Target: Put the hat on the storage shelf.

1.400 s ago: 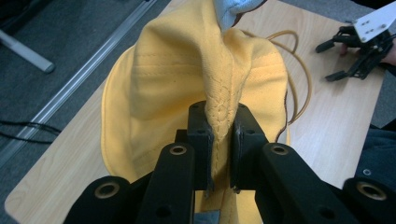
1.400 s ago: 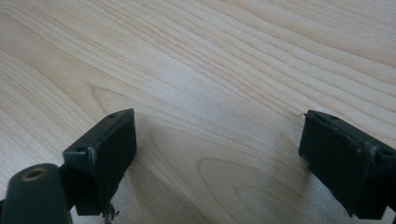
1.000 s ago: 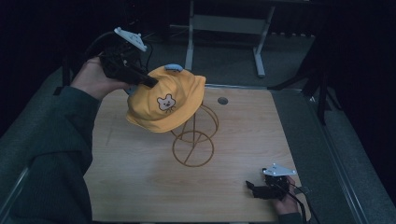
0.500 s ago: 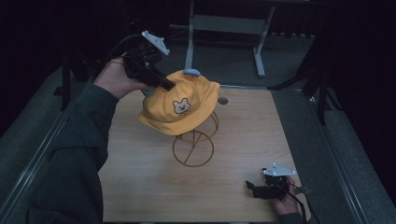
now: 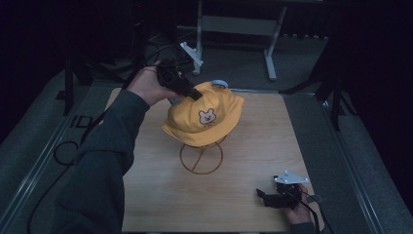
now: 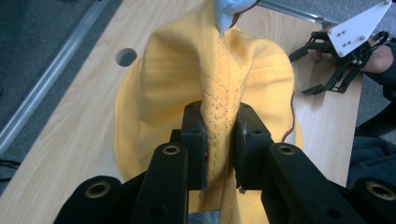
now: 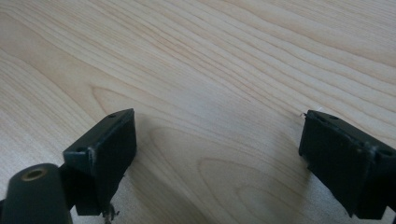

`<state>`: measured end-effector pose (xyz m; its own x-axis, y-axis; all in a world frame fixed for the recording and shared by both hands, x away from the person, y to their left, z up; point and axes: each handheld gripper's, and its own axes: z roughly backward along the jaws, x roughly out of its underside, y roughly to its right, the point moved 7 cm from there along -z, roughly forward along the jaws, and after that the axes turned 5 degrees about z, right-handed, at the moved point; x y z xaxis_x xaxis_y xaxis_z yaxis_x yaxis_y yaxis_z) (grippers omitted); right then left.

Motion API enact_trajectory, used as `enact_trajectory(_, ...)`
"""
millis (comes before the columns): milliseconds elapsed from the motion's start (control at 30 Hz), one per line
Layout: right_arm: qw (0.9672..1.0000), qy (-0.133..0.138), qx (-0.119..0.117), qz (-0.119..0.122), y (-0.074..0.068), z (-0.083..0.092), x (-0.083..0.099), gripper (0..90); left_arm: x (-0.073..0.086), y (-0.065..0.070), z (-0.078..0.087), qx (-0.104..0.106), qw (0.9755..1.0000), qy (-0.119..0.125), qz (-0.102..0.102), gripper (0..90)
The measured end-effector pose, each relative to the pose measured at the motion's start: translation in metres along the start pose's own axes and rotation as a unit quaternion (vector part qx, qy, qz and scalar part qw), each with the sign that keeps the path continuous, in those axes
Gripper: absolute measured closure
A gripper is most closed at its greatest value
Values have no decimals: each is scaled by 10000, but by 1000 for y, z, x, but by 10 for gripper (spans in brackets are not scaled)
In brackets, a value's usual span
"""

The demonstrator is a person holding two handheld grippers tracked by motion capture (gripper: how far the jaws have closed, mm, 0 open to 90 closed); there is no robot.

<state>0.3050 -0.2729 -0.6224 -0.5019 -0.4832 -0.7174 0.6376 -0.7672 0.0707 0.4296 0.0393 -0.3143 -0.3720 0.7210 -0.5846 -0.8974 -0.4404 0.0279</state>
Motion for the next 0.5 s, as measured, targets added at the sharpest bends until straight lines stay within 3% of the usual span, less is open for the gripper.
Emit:
enact_trajectory(167,10000,4,-8,-4,0,0,0,111,-3,4,-23,-17,9998,-190,-46,737)
enact_trajectory(367,10000,5,-13,1,-1,0,0,110,2,7,-33,-28,9995,-307,-100,713)
enact_trajectory(433,10000,6,-15,0,-1,0,0,110,5,7,-35,-64,9994,-335,-108,683)
enact_trajectory(500,10000,6,-15,0,-1,0,0,110,8,7,-38,-152,9992,-359,-89,596)
